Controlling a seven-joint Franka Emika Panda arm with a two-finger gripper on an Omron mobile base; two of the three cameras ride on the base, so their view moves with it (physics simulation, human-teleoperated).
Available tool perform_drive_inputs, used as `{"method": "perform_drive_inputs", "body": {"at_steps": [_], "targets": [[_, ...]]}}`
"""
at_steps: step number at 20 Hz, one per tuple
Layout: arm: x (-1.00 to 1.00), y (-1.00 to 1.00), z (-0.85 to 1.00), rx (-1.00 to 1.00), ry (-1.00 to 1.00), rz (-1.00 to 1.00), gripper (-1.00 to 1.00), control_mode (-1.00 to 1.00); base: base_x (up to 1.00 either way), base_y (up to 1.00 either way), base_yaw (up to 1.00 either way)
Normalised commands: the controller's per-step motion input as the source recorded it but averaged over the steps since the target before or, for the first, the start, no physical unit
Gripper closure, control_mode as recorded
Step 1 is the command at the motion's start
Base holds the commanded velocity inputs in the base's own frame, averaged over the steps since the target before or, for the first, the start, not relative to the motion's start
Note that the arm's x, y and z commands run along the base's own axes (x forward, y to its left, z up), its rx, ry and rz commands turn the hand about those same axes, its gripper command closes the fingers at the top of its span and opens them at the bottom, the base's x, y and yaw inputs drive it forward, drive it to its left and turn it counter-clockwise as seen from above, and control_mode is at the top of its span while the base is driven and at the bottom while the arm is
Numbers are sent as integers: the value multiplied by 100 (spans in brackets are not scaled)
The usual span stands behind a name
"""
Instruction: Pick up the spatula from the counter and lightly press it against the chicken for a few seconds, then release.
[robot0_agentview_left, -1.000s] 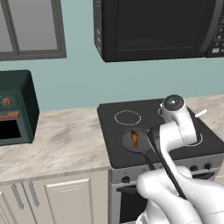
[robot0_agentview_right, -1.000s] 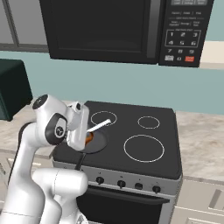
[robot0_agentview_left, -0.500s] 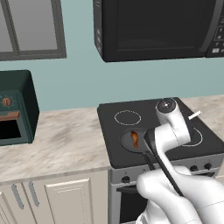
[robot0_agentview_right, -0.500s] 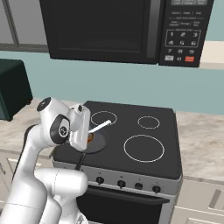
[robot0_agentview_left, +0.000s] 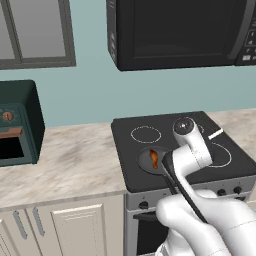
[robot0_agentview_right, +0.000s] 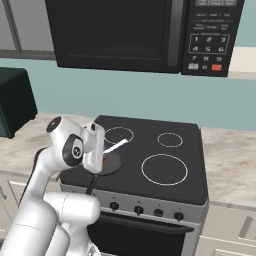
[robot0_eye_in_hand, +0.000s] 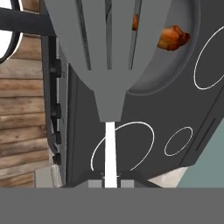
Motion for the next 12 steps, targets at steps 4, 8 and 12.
{"method": "perform_drive_inputs", "body": {"at_steps": [4,8,12], "targets": [[27,3,-7,-1,0,0,100,-100,0,0,0],[28,3,-2,-1,0,0,100,-100,0,0,0],[26,2,-1,0,0,0,100,-100,0,0,0]]}}
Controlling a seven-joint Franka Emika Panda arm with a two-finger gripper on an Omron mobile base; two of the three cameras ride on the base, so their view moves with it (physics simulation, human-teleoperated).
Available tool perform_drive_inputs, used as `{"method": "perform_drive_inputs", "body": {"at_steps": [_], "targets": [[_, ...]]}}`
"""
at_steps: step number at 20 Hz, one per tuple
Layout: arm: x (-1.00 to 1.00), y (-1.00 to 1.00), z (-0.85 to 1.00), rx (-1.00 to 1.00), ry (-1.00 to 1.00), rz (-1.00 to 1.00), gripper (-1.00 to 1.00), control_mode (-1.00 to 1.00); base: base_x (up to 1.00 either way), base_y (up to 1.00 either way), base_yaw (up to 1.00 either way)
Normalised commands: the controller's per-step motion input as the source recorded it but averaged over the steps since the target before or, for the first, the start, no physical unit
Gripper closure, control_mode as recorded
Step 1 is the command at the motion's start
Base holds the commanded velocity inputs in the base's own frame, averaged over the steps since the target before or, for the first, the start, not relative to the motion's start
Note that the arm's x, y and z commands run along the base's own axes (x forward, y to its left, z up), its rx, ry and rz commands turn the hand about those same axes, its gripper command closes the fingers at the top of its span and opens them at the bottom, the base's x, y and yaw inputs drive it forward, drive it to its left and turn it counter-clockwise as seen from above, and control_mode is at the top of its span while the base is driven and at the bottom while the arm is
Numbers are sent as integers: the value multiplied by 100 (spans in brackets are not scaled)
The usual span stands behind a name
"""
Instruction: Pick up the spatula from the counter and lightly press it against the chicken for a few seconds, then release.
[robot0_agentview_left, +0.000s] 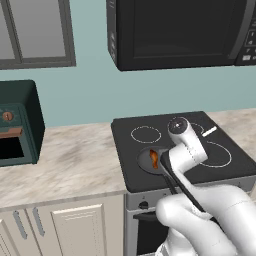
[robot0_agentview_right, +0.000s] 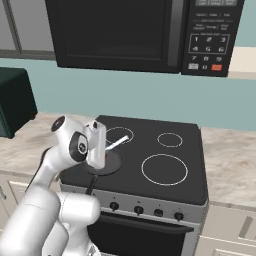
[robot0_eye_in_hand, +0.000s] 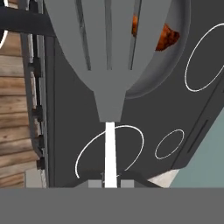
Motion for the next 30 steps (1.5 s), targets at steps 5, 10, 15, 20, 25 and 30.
{"method": "perform_drive_inputs", "body": {"at_steps": [5,10,15,20,25,30], "targets": [[23,0,-11,0,0,0,100,-100,0,0,0],[21,0,-19,0,0,0,100,-100,0,0,0],[21,1,-19,0,0,0,100,-100,0,0,0],[21,0,-14,0,0,0,100,-100,0,0,0],[20,0,-14,0,0,0,100,-100,0,0,0],[18,0,-22,0,0,0,100,-100,0,0,0]]}}
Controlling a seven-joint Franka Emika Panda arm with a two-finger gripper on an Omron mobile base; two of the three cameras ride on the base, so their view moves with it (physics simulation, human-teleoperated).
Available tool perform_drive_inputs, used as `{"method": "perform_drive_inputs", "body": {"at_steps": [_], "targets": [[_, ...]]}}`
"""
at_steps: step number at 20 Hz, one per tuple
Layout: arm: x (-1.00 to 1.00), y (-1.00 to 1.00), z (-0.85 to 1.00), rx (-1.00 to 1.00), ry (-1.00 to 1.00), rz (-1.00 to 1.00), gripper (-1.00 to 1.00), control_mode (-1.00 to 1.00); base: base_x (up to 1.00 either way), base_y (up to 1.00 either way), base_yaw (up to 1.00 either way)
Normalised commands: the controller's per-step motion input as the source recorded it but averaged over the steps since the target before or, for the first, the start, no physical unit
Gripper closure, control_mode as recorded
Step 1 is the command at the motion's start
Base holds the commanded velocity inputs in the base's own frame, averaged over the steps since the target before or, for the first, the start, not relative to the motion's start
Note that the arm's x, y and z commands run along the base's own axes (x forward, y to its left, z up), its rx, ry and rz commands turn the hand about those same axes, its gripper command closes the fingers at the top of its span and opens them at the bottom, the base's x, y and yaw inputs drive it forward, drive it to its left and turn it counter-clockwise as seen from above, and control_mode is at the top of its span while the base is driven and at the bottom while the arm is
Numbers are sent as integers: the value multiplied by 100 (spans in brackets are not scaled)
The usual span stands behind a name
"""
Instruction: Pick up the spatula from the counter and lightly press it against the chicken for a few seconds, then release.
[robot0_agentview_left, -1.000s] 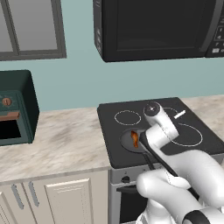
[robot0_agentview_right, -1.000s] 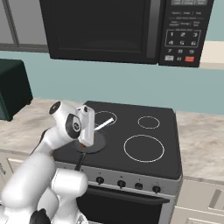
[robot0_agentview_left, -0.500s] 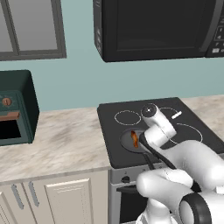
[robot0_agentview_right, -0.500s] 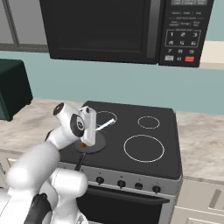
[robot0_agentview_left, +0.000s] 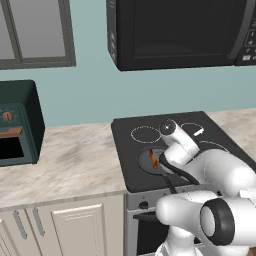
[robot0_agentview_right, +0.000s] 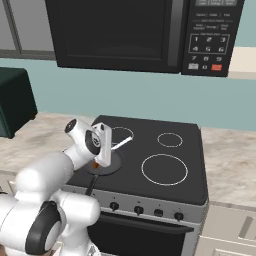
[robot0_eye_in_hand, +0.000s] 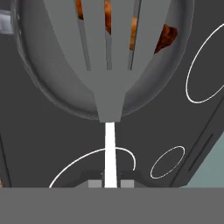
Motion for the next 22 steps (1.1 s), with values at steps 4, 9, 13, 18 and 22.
{"method": "perform_drive_inputs", "body": {"at_steps": [4,9,13,18,22], "targets": [[17,0,-19,0,0,0,100,-100,0,0,0],[18,0,-12,0,0,0,100,-100,0,0,0],[16,0,-14,0,0,0,100,-100,0,0,0],[17,2,-19,0,0,0,100,-100,0,0,0],[17,0,-10,0,0,0,100,-100,0,0,0]]}}
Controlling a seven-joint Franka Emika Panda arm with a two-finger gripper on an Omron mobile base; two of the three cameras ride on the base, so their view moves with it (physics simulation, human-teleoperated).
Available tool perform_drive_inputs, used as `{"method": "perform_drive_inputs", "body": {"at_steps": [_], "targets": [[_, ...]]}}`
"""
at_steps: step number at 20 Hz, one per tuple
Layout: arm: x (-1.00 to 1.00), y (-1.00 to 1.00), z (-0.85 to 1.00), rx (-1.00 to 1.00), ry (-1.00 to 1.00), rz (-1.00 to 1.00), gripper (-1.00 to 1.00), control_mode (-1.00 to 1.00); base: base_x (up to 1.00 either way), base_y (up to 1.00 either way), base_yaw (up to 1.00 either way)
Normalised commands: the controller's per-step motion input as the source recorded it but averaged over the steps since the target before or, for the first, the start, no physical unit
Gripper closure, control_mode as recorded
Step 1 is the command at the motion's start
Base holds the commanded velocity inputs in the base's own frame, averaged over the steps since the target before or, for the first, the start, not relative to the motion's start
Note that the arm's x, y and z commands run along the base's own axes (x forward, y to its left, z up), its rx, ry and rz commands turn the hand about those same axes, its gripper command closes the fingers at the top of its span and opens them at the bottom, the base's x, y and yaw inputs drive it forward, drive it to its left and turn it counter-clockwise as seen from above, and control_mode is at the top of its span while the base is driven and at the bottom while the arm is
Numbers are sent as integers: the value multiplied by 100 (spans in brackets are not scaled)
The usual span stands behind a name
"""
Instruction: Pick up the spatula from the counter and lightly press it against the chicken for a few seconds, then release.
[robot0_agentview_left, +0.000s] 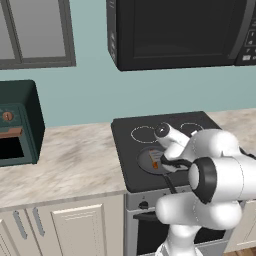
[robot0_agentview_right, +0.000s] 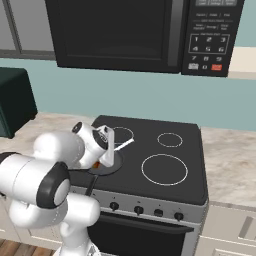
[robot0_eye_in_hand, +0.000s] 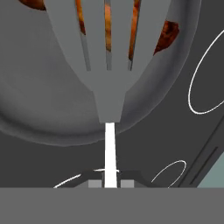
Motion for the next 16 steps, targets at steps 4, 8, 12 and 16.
{"method": "perform_drive_inputs", "body": {"at_steps": [4,8,12,16], "targets": [[15,1,-12,0,0,0,100,-100,0,0,0],[14,3,-16,0,0,0,100,-100,0,0,0],[11,2,-17,0,0,0,100,-100,0,0,0],[11,1,-17,0,0,0,100,-100,0,0,0]]}}
